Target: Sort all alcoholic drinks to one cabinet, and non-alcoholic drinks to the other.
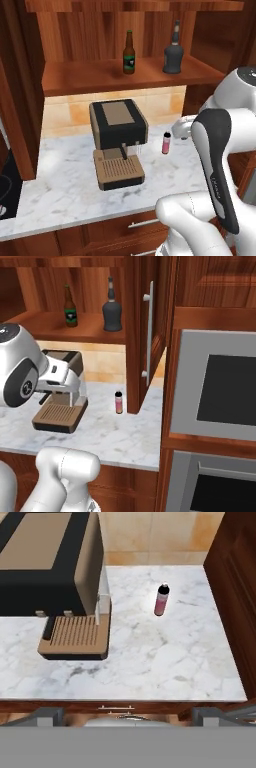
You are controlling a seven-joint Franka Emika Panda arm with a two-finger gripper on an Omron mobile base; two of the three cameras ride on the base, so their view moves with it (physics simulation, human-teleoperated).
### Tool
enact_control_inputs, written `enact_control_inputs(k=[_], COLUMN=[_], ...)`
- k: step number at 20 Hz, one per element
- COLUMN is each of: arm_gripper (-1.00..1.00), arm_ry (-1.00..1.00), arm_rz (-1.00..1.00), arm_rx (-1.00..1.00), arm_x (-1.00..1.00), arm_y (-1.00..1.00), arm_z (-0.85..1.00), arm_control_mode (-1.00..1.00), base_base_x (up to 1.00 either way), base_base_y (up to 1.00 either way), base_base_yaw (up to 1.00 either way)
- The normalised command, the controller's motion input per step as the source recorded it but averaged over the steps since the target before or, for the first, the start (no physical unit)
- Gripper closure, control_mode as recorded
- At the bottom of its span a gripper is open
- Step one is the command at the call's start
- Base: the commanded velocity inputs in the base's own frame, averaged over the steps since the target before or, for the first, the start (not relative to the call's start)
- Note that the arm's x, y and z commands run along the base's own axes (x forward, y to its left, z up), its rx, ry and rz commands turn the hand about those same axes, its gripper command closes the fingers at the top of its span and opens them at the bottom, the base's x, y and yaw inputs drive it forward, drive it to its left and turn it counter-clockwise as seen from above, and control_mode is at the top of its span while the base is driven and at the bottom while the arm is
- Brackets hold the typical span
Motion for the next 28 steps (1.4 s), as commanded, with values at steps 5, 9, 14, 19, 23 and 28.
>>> enact_control_inputs(k=[5,9,14,19,23,28], arm_gripper=[-1.0,-1.0,-1.0,-1.0,-1.0,-1.0], arm_ry=[0.05,0.0,0.0,0.0,0.0,0.0], arm_rz=[-0.03,-0.05,-0.06,-0.05,-0.02,-0.02], arm_rx=[0.0,0.0,0.0,0.0,0.0,0.0], arm_x=[0.5,0.63,0.41,0.41,0.55,0.57], arm_y=[-0.16,-0.4,-0.15,0.0,-0.02,-0.08], arm_z=[-0.21,-0.56,-0.7,-0.53,-0.22,-0.08], arm_control_mode=[-1.0,-1.0,-1.0,-1.0,-1.0,-1.0], base_base_x=[0.0,0.0,0.0,0.0,0.0,0.0], base_base_y=[0.0,0.0,0.0,0.0,0.0,0.0], base_base_yaw=[0.0,0.0,0.0,0.0,0.0,0.0])
